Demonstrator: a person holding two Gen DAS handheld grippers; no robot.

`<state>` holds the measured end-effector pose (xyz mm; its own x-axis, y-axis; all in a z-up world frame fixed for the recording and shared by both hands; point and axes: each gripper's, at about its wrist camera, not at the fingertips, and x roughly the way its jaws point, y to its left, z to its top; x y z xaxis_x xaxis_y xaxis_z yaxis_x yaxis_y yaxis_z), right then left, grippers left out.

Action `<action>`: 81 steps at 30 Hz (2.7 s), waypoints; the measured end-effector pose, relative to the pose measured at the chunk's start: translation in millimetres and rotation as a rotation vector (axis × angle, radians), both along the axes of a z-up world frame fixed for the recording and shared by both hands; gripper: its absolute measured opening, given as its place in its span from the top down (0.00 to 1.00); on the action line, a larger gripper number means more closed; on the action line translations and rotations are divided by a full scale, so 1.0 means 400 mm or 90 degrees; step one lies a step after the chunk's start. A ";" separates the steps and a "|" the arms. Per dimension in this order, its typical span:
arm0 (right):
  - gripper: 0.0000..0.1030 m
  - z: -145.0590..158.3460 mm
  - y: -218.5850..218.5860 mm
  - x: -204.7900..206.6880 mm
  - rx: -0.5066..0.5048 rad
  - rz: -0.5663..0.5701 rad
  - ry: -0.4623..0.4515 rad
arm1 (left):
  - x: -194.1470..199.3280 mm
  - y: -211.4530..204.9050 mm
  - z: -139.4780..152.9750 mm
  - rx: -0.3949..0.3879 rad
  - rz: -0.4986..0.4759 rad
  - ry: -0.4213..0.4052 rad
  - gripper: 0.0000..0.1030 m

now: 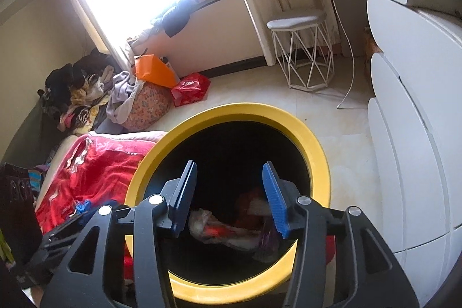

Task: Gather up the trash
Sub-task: 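Open both tools to drop the red bag and purple wrapper into the bin, then move both open tools back over the wrappers on the bed, then grasp the dark green snack bag with the left tool while the right tool grasps the yellow-white bag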

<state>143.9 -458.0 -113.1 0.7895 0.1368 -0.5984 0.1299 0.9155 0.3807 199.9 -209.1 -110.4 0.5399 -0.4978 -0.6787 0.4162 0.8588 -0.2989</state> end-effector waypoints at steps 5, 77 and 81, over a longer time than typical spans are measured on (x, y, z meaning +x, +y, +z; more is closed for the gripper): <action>0.47 0.020 0.022 -0.010 -0.040 0.004 -0.014 | -0.036 0.057 0.030 0.010 0.046 -0.034 0.10; 0.43 -0.014 0.785 -0.030 -0.256 0.486 -0.023 | -0.188 0.778 0.035 -0.014 0.507 -0.011 0.10; 0.54 -0.036 0.805 -0.007 -0.276 0.507 -0.009 | -0.182 0.776 -0.001 -0.054 0.501 0.030 0.10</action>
<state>141.1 -135.9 -127.4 0.5657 0.4106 -0.7151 -0.6048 0.7961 -0.0213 127.0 101.4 -110.9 0.7265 -0.0332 -0.6864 -0.3183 0.8690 -0.3790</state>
